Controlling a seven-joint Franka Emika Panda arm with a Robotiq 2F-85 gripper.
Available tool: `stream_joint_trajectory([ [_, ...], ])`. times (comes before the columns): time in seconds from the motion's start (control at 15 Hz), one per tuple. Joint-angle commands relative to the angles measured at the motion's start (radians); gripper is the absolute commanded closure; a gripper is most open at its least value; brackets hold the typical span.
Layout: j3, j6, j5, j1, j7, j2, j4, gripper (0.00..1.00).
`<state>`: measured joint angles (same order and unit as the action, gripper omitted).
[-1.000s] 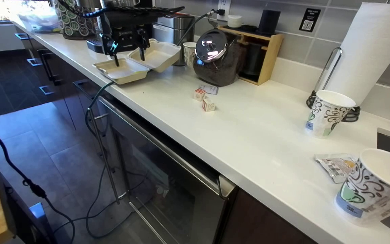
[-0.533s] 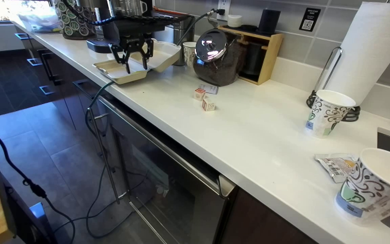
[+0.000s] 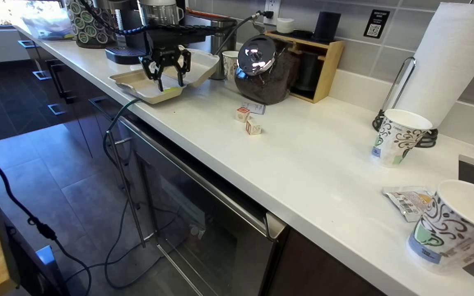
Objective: Remove the yellow block from the lunch pack
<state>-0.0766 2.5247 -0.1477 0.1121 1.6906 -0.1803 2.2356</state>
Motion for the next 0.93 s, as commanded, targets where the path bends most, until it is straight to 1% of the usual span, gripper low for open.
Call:
stream_joint_trajectory([
  [0.0, 0.025, -0.004, -0.004, 0.027, 0.020, -0.033, -0.030, 0.62],
  [0.07, 0.028, -0.004, -0.004, 0.030, 0.019, -0.037, -0.034, 0.69],
  [0.13, 0.030, -0.005, -0.005, 0.033, 0.018, -0.040, -0.037, 0.80],
  [0.27, 0.034, -0.007, -0.003, 0.038, 0.016, -0.047, -0.042, 0.91],
  [0.47, 0.035, -0.027, 0.016, 0.035, -0.004, -0.025, -0.039, 0.91],
  [0.53, 0.035, -0.050, 0.027, 0.028, -0.016, 0.007, -0.027, 0.91],
  [0.6, 0.047, -0.066, 0.005, 0.030, 0.004, 0.041, -0.011, 0.91],
  [0.73, 0.058, -0.066, -0.005, 0.020, 0.011, 0.118, 0.029, 0.91],
  [0.87, 0.049, -0.080, 0.018, 0.009, -0.022, 0.188, 0.057, 0.91],
])
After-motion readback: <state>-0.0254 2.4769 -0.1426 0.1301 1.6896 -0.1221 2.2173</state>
